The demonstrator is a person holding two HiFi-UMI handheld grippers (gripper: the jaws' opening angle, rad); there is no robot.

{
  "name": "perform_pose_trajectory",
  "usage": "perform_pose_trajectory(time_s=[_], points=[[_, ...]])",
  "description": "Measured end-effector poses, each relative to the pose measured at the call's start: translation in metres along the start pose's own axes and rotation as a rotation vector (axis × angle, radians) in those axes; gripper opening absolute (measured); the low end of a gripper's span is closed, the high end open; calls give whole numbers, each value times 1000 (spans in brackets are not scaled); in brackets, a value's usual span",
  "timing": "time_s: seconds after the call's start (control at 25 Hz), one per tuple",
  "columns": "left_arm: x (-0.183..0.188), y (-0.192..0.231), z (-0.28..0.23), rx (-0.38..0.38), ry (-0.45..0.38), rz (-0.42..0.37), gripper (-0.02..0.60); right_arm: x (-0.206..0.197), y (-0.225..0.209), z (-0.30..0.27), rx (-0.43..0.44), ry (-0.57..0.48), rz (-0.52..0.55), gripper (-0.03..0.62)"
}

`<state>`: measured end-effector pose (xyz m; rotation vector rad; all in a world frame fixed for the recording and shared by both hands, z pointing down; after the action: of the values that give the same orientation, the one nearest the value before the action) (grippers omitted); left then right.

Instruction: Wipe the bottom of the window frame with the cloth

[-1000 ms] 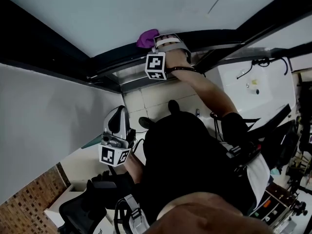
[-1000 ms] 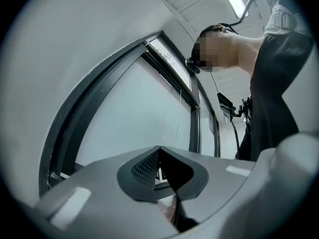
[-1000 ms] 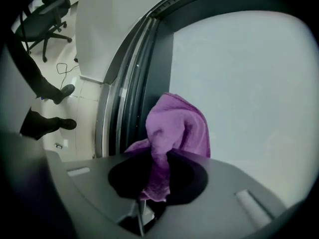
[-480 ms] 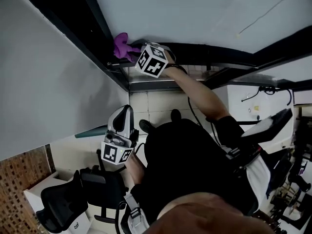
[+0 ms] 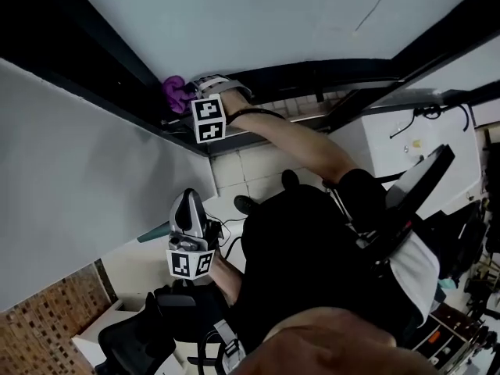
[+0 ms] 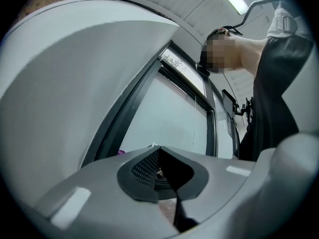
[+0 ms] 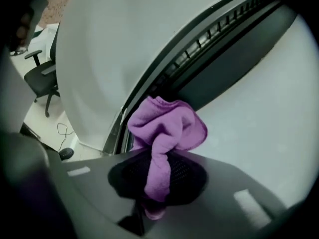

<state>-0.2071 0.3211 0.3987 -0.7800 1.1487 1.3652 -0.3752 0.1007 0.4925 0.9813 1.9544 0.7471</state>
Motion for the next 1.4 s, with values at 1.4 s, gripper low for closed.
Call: perform_pose_trajectory(time_s=[1.4], points=[[-34,-42,-87,-181,43,52,0,-239,-55,123,-30,573,553,52]])
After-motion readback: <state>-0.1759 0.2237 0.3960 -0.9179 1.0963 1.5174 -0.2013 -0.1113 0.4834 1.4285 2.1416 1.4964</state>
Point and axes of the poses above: the fingertips, and each gripper's own axes: z backward along the fingers, y to its left, x out of its top, the point moved 5 cm from there along z, backward along the fingers, and after that the axes turned 12 degrees about -x, right-handed, at the moved point
